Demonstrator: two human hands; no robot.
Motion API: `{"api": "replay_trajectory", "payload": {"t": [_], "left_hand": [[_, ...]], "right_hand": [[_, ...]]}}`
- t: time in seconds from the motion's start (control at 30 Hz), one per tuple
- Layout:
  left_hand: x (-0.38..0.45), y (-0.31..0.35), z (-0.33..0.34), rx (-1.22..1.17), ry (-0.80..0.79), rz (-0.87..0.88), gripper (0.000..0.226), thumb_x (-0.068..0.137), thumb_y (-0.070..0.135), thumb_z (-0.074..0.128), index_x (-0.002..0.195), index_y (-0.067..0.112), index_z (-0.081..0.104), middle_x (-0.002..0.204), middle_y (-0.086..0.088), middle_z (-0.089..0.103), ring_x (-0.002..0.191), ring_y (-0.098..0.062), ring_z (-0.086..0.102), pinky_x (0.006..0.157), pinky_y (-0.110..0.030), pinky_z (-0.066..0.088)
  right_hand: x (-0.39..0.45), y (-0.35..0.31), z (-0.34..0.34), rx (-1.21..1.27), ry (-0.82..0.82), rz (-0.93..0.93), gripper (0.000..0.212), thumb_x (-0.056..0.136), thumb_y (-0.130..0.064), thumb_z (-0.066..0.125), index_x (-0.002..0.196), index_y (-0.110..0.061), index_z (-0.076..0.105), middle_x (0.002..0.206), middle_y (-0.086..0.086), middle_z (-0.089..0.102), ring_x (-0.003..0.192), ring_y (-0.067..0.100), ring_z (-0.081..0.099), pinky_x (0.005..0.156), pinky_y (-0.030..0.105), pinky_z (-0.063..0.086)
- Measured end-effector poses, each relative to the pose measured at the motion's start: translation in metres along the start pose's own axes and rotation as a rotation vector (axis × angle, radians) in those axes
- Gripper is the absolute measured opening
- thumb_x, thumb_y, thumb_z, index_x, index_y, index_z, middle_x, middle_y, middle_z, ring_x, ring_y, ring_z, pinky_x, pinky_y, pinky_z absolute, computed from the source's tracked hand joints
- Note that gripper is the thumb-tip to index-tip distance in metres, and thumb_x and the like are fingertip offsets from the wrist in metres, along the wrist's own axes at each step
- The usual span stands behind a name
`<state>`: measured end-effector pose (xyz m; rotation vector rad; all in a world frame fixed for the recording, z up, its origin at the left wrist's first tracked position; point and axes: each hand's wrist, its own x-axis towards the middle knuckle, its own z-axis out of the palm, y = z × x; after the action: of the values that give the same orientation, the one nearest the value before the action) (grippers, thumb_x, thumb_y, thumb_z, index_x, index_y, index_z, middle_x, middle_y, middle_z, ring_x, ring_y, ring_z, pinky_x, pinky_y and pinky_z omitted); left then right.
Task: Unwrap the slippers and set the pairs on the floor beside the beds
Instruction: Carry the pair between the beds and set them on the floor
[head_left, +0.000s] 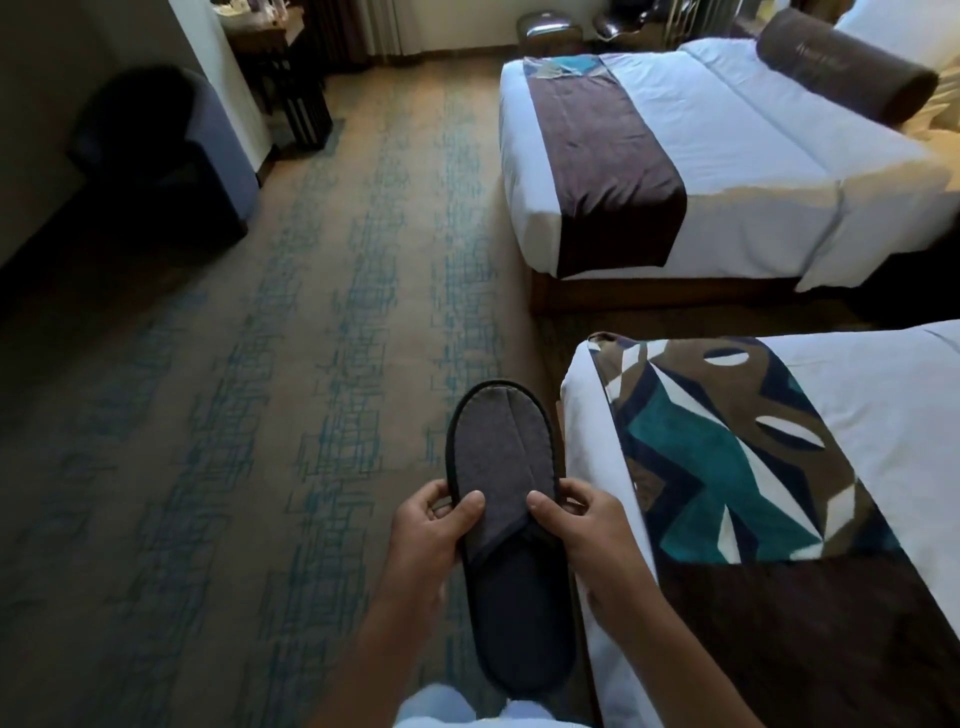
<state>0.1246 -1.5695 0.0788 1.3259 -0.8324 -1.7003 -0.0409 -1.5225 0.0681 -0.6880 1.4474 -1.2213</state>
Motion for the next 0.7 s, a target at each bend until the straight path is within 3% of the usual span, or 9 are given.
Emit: {"api": "replay_trajectory", "payload": {"t": [0.2, 0.27, 0.5, 0.7], "left_hand": [[0.090, 0.034, 0.035, 0.002, 0.007, -0.021, 0.017, 0.089, 0.003, 0.070, 0.105, -0.001, 0.067, 0.097, -0.021, 0.078, 0.089, -0.034, 0.076, 0.067, -0.032, 0.062], [0.124, 0.046, 0.044, -0.009, 0.004, -0.023, 0.013, 0.089, 0.002, 0.069, 0.101, 0.000, 0.068, 0.094, -0.021, 0.079, 0.084, -0.031, 0.077, 0.065, -0.030, 0.062], [0.265, 0.101, 0.070, -0.072, -0.053, -0.031, 0.010, 0.089, -0.003, 0.066, 0.099, -0.002, 0.066, 0.083, -0.016, 0.080, 0.071, -0.024, 0.078, 0.058, -0.026, 0.060], [0.390, 0.173, 0.085, 0.000, -0.092, -0.017, 0.010, 0.089, 0.000, 0.068, 0.098, 0.001, 0.067, 0.090, -0.017, 0.078, 0.077, -0.026, 0.075, 0.068, -0.033, 0.061]], "right_hand": [[0.098, -0.031, -0.008, 0.013, -0.001, 0.020, 0.026, 0.078, -0.038, 0.079, 0.099, -0.025, 0.071, 0.099, -0.005, 0.079, 0.092, 0.013, 0.076, 0.075, 0.028, 0.061], [0.133, -0.041, -0.006, 0.010, 0.004, 0.025, 0.031, 0.078, -0.038, 0.079, 0.104, -0.023, 0.070, 0.098, -0.008, 0.078, 0.091, 0.011, 0.075, 0.073, 0.025, 0.061], [0.273, -0.086, 0.012, 0.012, 0.032, 0.043, 0.020, 0.080, -0.039, 0.077, 0.096, -0.031, 0.068, 0.097, -0.016, 0.077, 0.090, 0.005, 0.075, 0.068, 0.020, 0.059], [0.396, -0.141, 0.044, 0.071, 0.065, 0.047, 0.025, 0.081, -0.034, 0.078, 0.102, -0.022, 0.070, 0.097, -0.003, 0.079, 0.087, 0.015, 0.077, 0.067, 0.026, 0.061]]}}
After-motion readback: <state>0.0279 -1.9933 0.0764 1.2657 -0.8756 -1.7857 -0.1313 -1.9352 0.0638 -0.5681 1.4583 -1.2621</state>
